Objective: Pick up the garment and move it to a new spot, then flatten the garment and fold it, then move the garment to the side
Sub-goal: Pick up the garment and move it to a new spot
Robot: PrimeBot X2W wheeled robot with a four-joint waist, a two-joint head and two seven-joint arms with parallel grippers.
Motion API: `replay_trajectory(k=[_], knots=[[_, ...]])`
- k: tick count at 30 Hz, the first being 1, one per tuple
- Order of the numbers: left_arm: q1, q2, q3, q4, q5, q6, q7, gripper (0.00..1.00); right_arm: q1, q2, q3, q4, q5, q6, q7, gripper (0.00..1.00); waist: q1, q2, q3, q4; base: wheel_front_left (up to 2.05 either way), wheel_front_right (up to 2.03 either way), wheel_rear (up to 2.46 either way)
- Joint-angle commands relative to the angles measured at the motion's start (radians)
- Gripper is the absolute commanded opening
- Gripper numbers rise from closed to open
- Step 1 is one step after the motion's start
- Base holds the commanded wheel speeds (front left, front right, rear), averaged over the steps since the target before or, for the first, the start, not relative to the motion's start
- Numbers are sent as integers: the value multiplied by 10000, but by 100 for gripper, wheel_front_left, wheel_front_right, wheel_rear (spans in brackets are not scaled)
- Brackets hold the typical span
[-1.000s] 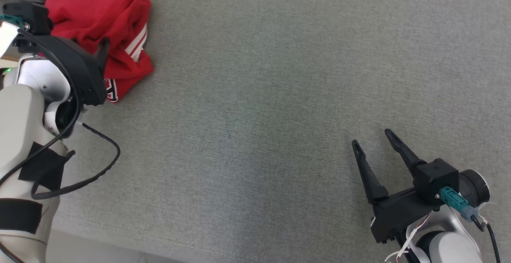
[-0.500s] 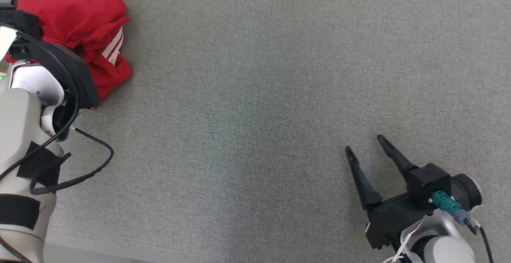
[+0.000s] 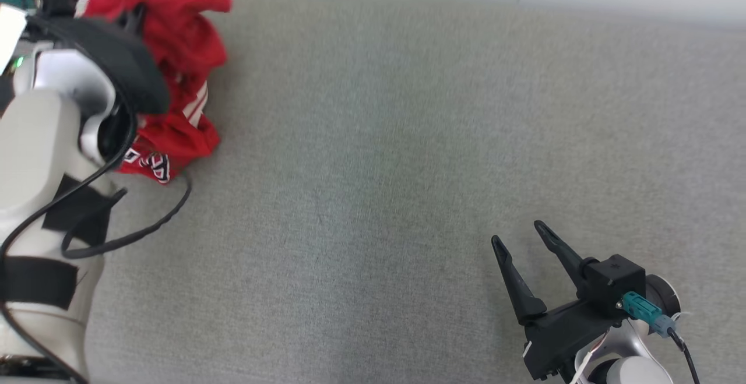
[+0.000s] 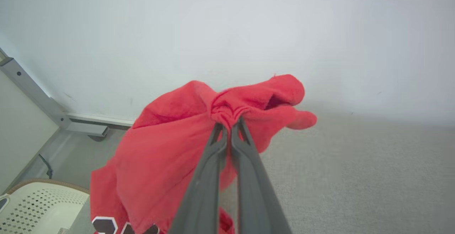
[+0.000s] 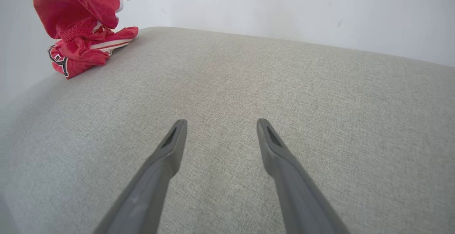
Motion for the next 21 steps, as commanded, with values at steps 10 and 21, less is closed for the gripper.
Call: replay_trajectory(k=[10, 21], knots=[[-319, -1074, -547, -1484, -392, -429, -534, 0, -190, -49, -89, 975, 870, 0, -813, 100, 1, 1, -1478, -798, 0, 0, 0], [256, -1617, -1741, -3042, -1164, -618, 367, 0, -366, -44, -558, 1612, 1150, 0, -1322, 100, 1, 1, -1819, -2020, 0, 0, 0]])
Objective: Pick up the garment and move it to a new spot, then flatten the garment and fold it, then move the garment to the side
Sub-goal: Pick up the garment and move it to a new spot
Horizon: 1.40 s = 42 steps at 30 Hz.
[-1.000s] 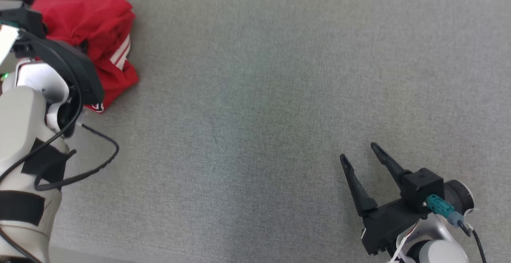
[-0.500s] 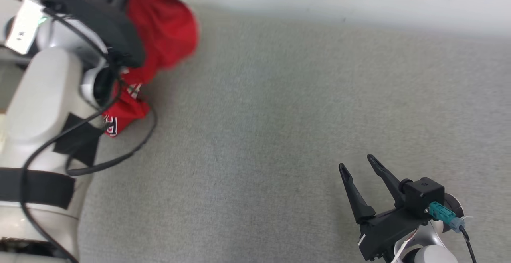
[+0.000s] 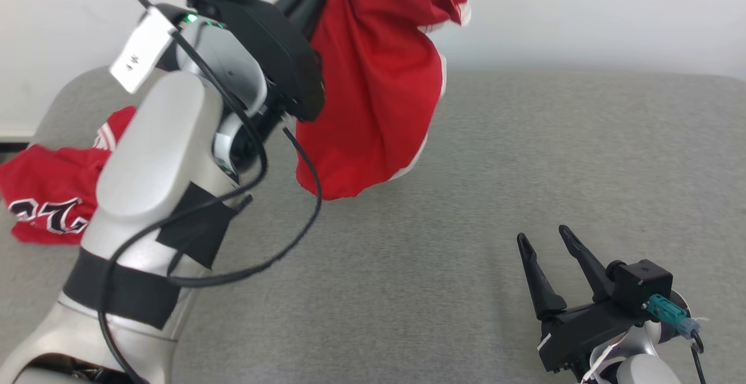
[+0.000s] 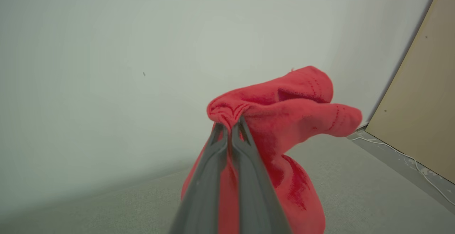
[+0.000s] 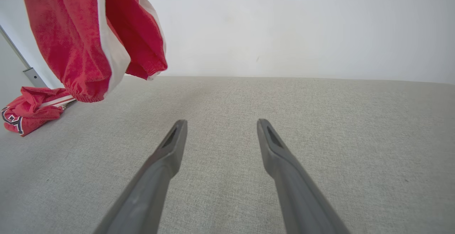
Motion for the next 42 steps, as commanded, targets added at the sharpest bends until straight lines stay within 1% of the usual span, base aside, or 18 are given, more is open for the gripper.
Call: replay_trajectory(k=[1, 5, 10, 14, 20, 21, 22, 25, 28, 31, 34, 37, 39, 42], knots=[[198, 6, -102, -124, -62, -16, 64, 0, -119, -41, -23, 30, 84, 0, -93, 100, 2, 1, -175, -552, 0, 0, 0], [628, -35, -533, -374, -210, 0, 426, 0, -233, -41, -5, 150, 130, 0, -177, 100, 2, 1, -96, -1142, 0, 0, 0], [1112, -60, -948, -387, -482, 237, 624, 0, -435, -41, 228, 221, 352, 0, -296, 100, 2, 1, 119, -1898, 0, 0, 0], [1397, -68, -1384, -117, -533, 420, 731, 0, -594, -44, 448, 302, 513, 0, -438, 100, 2, 1, 337, -2524, 0, 0, 0], [1663, -66, -2078, 385, -802, 594, 447, 0, -773, -41, 567, 530, 616, 0, -621, 100, 2, 1, 637, -3033, 0, 0, 0], [1715, -68, -2217, 460, -891, 578, 389, 48, -810, -39, 591, 557, 627, 0, -641, 100, 2, 1, 680, -3064, 0, 0, 0], [1754, -65, -2335, 515, -1015, 594, 338, 100, -842, -41, 585, 581, 633, 0, -679, 100, 2, 1, 712, -3075, 0, 0, 0], [1837, -64, -2829, 641, -1544, 601, 160, 100, -898, -41, 510, 697, 637, 0, -754, 100, 2, 1, 760, -2946, 0, 0, 0], [2039, -70, -3033, 608, -2321, 539, 156, 100, -895, -41, 510, 796, 580, 0, -761, 100, 2, 1, 663, -2706, 0, 0, 0], [2097, -65, -3168, 505, -2988, 599, 99, 100, -843, -42, 466, 836, 502, 0, -730, 100, 2, 1, 525, -2358, 0, 0, 0], [2151, -69, -3254, 603, -3263, 702, -2, 100, -750, -44, 390, 849, 429, 0, -667, 100, 2, 1, 317, -1989, 0, 0, 0], [2190, -47, -3143, 784, -3364, 833, -173, 100, -646, -44, 333, 826, 354, 0, -598, 100, 2, 1, 99, -1668, 0, 0, 0], [2298, 54, -3052, 879, -3456, 873, -228, 100, -569, -44, 291, 812, 318, 0, -546, 100, 2, 1, -58, -1494, 0, 0, 0], [2529, 361, -2986, 931, -3524, 958, -213, 100, -428, -45, 234, 787, 284, 0, -462, 100, 2, 1, -287, -1317, 0, 0, 0]])
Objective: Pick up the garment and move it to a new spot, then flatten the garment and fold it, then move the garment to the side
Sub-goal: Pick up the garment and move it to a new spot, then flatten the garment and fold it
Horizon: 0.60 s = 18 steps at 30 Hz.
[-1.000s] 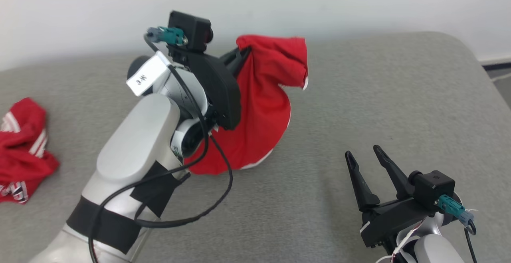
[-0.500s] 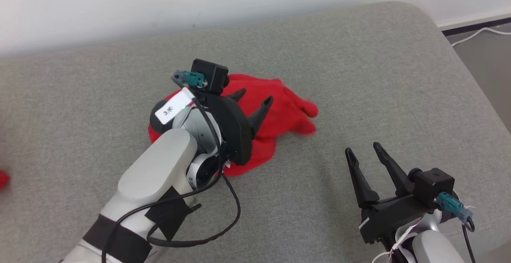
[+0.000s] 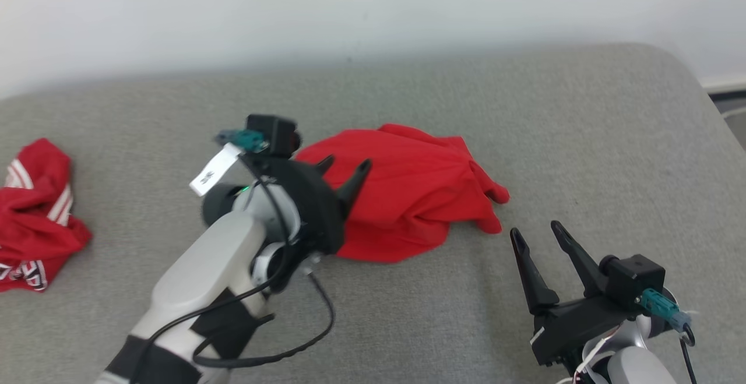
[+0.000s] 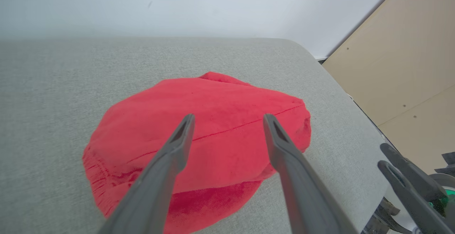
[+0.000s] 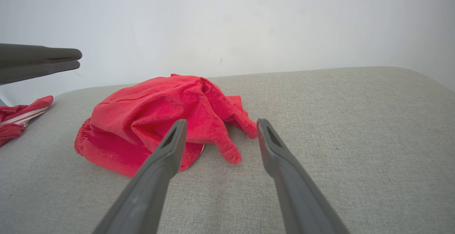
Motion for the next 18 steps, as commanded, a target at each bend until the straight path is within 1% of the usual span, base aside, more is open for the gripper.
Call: replay_trajectory(k=[1, 2, 8, 14, 18], knots=[[279, 216, 13, 9, -94, 65, 1, 100, 160, -51, -75, -40, -126, 0, 37, 100, -1, -1, -459, 410, 0, 0, 0], [279, 216, 13, 9, -94, 65, 1, 100, 160, -51, -75, -40, -126, 0, 37, 100, -1, -1, -459, 410, 0, 0, 0], [1206, 729, 76, -214, -294, 256, 90, 100, 404, -50, -113, -148, -149, 0, 190, 100, -1, -1, -722, 493, 0, 0, 0], [2059, 1054, -23, -381, -368, 479, 15, 100, 479, -51, -53, -298, -151, 0, 307, 100, -1, -1, -732, 295, 0, 0, 0], [2369, 1219, -236, -248, -86, 587, -109, 100, 442, -50, -83, -428, -226, 0, 379, 100, -1, -1, -597, 96, 0, 0, 0]])
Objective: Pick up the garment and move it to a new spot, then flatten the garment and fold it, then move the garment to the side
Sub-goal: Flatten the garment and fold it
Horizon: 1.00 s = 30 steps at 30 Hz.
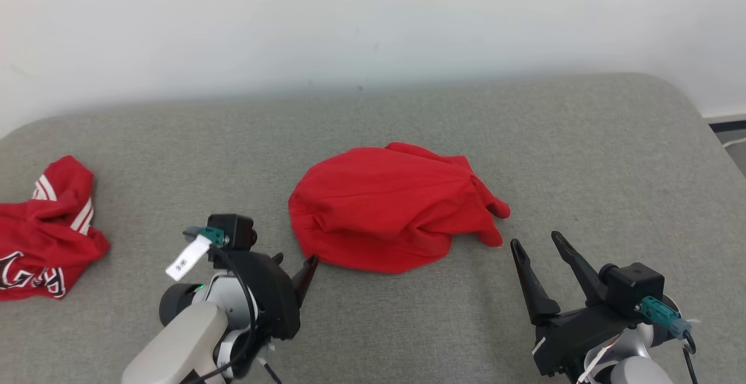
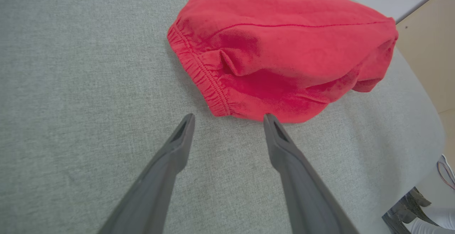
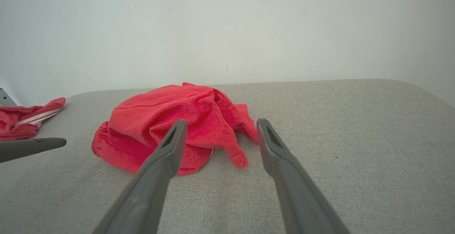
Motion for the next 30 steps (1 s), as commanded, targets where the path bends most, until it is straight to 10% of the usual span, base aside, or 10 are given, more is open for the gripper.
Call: replay_trajectory(k=[1, 28, 29, 30], knots=[[161, 97, -90, 76, 204, 42, -105, 100, 4, -48, -50, -76, -87, 0, 37, 100, 1, 0, 144, -160, 0, 0, 0], [-952, -345, -500, 2175, 856, -277, -1626, 100, -330, -46, -166, -415, -151, 0, 70, 100, 1, 0, 1192, -944, 0, 0, 0], [-979, -401, -486, 2210, 824, -368, -1687, 87, -330, -45, -147, -402, -127, 0, 58, 100, 1, 0, 1168, -915, 0, 0, 0], [-1009, -448, -471, 2235, 797, -417, -1743, 46, -330, -46, -130, -388, -108, 0, 59, 100, 1, 0, 1144, -886, 0, 0, 0]])
